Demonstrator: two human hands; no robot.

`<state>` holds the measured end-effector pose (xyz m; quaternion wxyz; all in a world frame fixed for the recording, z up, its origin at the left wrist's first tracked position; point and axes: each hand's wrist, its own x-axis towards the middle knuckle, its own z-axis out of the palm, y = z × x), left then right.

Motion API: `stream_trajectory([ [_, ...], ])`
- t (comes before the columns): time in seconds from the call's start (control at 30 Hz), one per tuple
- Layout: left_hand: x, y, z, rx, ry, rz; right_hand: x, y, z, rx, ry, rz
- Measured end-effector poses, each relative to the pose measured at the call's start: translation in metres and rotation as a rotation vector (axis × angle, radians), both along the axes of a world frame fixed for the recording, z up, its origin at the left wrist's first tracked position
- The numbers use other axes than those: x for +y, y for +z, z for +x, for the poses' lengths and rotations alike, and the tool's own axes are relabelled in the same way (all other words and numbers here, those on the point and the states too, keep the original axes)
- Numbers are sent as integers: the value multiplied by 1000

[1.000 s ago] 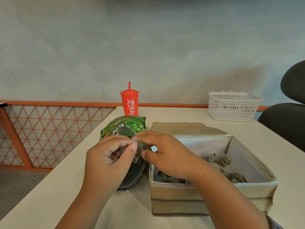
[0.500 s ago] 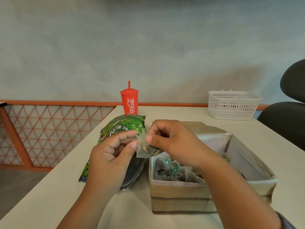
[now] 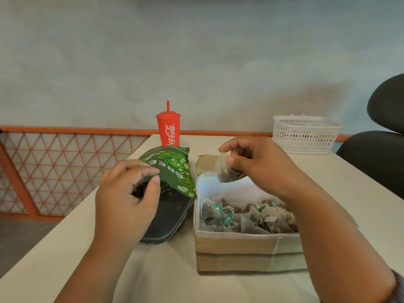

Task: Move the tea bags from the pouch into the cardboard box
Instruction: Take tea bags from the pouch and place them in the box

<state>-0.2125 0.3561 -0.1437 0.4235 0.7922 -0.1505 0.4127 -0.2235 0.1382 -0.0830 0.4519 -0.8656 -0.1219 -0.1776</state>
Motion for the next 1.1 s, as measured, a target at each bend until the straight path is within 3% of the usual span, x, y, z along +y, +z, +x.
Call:
stream_trajectory([
  [0.33, 2, -9, 7, 170, 104, 270, -20, -21, 18, 91, -349, -315],
  [0.53, 1, -11, 10, 152, 128, 340, -28, -24, 22, 143, -468, -417],
  [0.73, -1, -9, 7, 102, 73, 344, -16, -16, 14, 88, -326, -381],
  [0.9, -2, -6, 4, 33, 60, 388, 17, -5, -5, 30, -17, -344],
  [1.1, -3, -4, 2, -72, 49, 415, 54, -12, -17, 28, 166, -507],
])
